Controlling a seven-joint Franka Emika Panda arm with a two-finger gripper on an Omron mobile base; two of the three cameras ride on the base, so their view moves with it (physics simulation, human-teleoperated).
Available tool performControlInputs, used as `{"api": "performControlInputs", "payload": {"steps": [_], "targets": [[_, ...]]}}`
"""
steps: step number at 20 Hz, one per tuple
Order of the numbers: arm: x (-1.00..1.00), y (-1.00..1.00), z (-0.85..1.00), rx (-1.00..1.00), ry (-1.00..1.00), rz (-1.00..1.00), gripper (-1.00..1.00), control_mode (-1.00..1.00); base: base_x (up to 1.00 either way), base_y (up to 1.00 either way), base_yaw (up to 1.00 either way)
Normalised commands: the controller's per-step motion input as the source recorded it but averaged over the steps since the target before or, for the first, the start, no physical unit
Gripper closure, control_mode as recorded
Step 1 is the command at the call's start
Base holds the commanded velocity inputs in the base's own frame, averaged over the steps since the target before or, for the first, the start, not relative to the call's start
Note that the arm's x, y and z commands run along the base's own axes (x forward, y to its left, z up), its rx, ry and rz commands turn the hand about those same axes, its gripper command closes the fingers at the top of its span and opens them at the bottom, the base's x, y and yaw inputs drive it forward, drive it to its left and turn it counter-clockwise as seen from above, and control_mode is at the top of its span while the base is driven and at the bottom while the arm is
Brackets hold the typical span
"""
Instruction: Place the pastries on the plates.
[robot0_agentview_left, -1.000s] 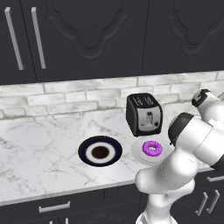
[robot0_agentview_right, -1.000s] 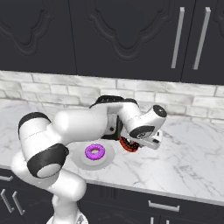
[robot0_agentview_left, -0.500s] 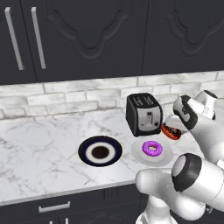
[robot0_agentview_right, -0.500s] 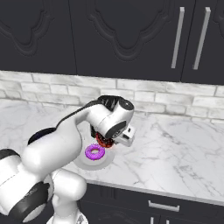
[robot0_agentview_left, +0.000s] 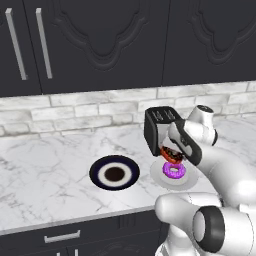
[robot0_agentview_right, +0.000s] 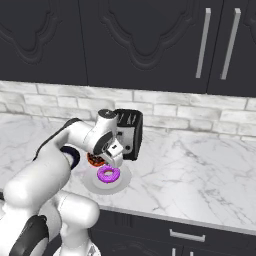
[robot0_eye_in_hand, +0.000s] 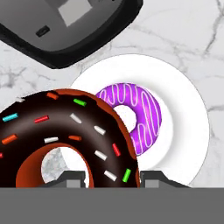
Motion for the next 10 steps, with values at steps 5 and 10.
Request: {"api": "performControlInputs", "payload": {"steps": [5,10], "targets": [[0.0,0.92,0.0,0.0,0.0,-0.01,1.0,-1.0,0.0,0.0,0.0],[0.0,0.71,0.0,0.0,0.0,0.07,1.0,-1.0,0.0,0.0,0.0]]}}
